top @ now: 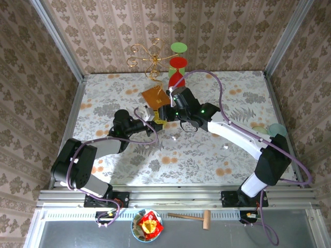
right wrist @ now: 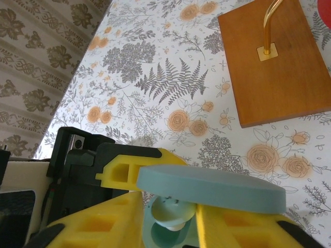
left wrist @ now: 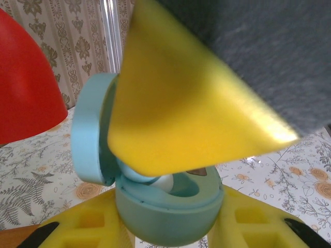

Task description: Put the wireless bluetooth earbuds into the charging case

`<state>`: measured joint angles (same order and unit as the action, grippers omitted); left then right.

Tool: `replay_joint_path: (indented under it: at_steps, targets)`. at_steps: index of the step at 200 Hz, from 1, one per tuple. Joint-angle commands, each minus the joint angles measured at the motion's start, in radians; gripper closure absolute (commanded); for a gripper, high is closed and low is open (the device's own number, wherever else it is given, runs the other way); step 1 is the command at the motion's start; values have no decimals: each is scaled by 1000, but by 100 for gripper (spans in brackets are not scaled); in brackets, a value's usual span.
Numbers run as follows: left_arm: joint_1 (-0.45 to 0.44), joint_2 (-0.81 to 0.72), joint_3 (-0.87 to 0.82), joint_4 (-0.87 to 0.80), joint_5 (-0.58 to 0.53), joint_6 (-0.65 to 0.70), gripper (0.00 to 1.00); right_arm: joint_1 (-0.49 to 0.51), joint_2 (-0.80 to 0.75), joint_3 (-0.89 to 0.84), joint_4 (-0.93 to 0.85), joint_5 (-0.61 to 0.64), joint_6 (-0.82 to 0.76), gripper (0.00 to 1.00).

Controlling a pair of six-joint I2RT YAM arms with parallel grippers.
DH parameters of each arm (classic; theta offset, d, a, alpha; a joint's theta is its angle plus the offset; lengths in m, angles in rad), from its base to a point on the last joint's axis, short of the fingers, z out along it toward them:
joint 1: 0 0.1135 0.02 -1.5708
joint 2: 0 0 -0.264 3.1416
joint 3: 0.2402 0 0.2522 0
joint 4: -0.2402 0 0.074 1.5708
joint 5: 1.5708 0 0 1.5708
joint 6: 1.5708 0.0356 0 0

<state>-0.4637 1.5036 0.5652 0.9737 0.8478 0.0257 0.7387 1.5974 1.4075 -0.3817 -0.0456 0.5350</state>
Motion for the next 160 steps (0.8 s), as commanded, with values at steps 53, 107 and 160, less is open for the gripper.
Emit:
replay_joint_path:
  at_steps: [53, 107, 160]
  targets:
    - [28, -16, 4, 45, 26, -13, 74, -11, -14, 3, -20, 26, -27, 75]
    - [33, -17, 4, 57, 35, -26, 74, -41, -65, -77, 69, -143, -3, 75]
    - [30, -27, 7, 57, 43, -31, 74, -43, -38, -66, 96, -182, 17, 76]
